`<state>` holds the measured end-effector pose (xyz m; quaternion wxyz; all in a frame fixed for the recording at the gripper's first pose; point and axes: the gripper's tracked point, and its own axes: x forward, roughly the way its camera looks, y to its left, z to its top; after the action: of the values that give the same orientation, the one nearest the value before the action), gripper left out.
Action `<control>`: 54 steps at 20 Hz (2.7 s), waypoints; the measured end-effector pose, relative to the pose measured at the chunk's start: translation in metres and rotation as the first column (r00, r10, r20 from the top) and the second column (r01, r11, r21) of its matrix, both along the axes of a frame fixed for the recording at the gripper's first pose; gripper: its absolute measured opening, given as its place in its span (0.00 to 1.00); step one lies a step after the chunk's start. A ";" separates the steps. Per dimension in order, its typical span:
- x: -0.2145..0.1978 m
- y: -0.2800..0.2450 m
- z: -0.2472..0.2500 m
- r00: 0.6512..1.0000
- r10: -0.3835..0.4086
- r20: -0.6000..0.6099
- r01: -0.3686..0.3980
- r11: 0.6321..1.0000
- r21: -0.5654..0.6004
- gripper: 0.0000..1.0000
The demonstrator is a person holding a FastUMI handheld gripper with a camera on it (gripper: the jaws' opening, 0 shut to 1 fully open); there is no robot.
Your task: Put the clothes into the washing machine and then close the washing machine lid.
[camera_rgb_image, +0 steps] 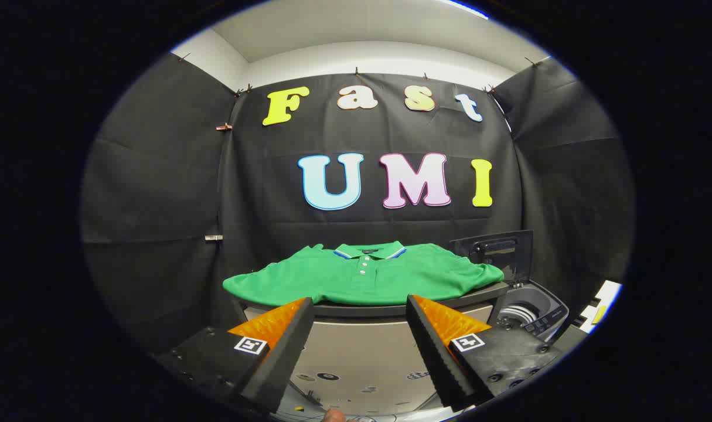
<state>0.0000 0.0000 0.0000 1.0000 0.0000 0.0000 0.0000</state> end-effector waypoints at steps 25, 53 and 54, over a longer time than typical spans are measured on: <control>0.030 0.002 0.007 0.999 -0.029 -0.036 0.029 1.000 0.002 0.99; 0.216 -0.029 -0.018 0.724 -0.153 -0.673 0.128 0.988 -0.087 0.99; 0.214 -0.027 -0.025 0.695 -0.136 -0.706 0.135 0.989 -0.058 0.99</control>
<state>0.2144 -0.0274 -0.0254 0.9206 -0.0007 0.3835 -0.0735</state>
